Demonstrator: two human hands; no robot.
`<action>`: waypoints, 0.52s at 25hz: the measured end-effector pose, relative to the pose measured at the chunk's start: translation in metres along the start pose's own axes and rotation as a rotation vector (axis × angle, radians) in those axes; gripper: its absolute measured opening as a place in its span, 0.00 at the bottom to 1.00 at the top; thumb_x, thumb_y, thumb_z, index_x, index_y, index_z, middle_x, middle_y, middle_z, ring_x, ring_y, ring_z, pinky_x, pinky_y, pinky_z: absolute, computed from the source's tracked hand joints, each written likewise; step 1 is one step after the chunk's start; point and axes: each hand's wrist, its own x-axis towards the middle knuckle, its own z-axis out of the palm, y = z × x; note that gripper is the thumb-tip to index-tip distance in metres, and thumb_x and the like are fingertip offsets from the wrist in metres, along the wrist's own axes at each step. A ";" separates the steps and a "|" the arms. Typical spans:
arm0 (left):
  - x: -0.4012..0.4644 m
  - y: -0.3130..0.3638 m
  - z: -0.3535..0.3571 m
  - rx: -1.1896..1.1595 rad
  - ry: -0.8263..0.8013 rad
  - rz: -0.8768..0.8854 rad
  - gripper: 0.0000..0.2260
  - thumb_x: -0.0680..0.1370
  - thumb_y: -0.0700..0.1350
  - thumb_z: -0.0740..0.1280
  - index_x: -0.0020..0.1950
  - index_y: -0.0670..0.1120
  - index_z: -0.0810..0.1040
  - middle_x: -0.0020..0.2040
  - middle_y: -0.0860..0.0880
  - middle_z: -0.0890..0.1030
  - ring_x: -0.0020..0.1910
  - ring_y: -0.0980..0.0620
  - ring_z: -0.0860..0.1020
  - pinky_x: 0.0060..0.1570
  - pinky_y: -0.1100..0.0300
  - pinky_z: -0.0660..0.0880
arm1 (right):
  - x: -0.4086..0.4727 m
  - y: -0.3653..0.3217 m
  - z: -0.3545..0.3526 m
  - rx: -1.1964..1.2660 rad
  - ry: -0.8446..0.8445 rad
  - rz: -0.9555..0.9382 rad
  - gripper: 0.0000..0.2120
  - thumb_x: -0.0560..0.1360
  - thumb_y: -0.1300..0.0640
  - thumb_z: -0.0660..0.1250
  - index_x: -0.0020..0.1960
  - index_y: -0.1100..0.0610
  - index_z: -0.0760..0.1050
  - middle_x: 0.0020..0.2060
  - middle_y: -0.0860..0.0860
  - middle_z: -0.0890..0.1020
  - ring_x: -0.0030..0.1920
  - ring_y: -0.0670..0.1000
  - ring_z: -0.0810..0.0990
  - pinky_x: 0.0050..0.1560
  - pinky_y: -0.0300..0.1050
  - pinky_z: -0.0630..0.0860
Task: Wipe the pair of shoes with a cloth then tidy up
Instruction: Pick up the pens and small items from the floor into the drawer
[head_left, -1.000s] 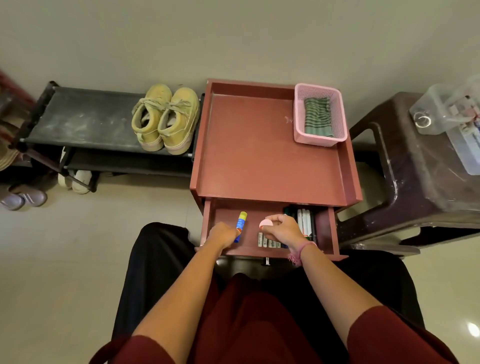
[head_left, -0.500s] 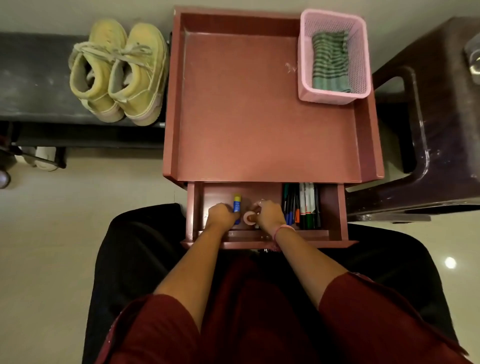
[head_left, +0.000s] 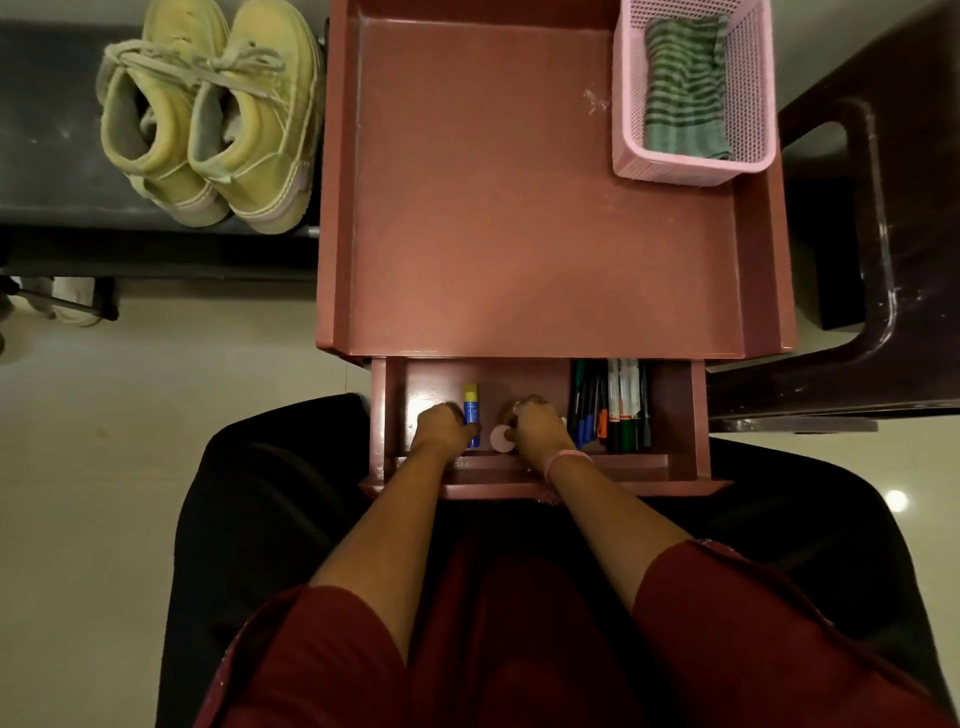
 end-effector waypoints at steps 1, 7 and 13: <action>0.001 0.000 0.001 0.004 -0.003 0.003 0.14 0.77 0.49 0.69 0.56 0.39 0.80 0.54 0.40 0.82 0.54 0.44 0.79 0.45 0.60 0.70 | 0.000 0.001 0.000 -0.006 -0.002 0.004 0.12 0.76 0.64 0.63 0.59 0.62 0.78 0.58 0.60 0.76 0.55 0.58 0.77 0.55 0.48 0.75; 0.003 0.000 0.004 0.012 -0.004 0.002 0.13 0.77 0.46 0.69 0.58 0.40 0.78 0.56 0.41 0.81 0.57 0.44 0.77 0.46 0.62 0.69 | -0.003 0.009 -0.007 0.167 0.081 0.052 0.15 0.74 0.68 0.61 0.57 0.59 0.80 0.56 0.57 0.81 0.56 0.56 0.79 0.60 0.47 0.74; 0.004 0.004 0.007 0.062 -0.007 -0.002 0.15 0.75 0.48 0.71 0.58 0.41 0.79 0.57 0.41 0.81 0.57 0.44 0.78 0.47 0.61 0.69 | -0.022 0.029 -0.029 0.450 0.236 0.164 0.11 0.75 0.65 0.61 0.42 0.56 0.80 0.39 0.48 0.79 0.39 0.47 0.76 0.44 0.38 0.70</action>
